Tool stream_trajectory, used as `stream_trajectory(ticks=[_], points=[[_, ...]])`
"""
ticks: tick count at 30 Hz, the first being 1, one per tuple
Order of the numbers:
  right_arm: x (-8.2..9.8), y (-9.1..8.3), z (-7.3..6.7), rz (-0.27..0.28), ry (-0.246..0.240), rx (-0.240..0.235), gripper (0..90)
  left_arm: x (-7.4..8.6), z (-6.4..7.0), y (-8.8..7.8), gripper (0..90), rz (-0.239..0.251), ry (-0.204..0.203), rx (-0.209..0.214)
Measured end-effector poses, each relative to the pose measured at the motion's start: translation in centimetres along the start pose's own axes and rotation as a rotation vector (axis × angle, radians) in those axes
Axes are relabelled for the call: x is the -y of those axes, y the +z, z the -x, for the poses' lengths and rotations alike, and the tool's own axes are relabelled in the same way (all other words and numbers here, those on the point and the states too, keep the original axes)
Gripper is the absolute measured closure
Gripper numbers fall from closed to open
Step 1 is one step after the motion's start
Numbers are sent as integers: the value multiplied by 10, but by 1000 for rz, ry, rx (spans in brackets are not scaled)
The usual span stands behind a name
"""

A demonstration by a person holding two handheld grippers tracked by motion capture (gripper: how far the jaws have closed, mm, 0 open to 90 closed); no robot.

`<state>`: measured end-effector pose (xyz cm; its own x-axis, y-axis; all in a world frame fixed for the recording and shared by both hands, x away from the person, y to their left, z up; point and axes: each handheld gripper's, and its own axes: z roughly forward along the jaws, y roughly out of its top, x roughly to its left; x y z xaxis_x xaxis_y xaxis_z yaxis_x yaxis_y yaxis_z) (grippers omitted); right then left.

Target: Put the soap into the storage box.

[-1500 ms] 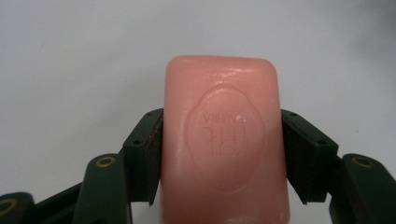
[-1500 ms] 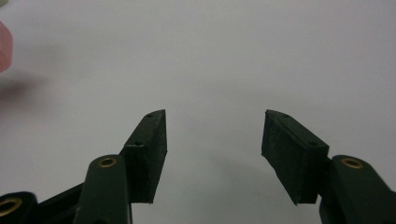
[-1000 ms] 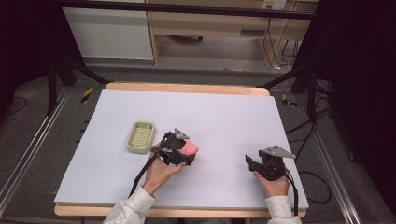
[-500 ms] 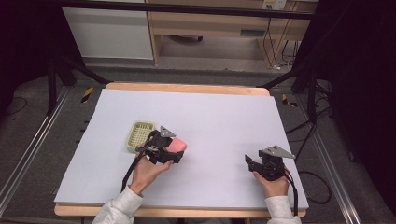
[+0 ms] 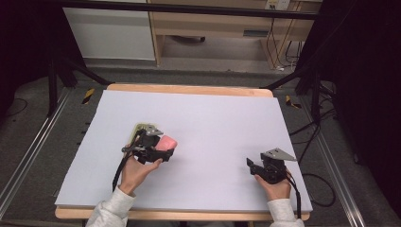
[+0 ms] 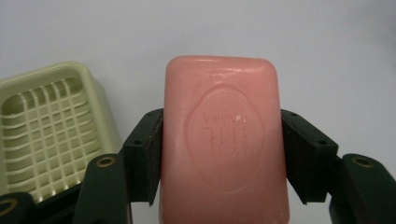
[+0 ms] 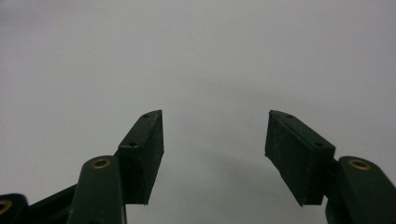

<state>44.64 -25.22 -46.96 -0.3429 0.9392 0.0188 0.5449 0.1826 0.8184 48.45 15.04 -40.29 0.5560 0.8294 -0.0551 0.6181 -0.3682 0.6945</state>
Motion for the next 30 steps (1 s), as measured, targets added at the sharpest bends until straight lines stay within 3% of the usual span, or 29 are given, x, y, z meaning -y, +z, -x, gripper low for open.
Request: stream_trajectory(ticks=[30], points=[[0,1,-1,2,-1,-1,332,-1,-48,-8,371,19,-103,-69]])
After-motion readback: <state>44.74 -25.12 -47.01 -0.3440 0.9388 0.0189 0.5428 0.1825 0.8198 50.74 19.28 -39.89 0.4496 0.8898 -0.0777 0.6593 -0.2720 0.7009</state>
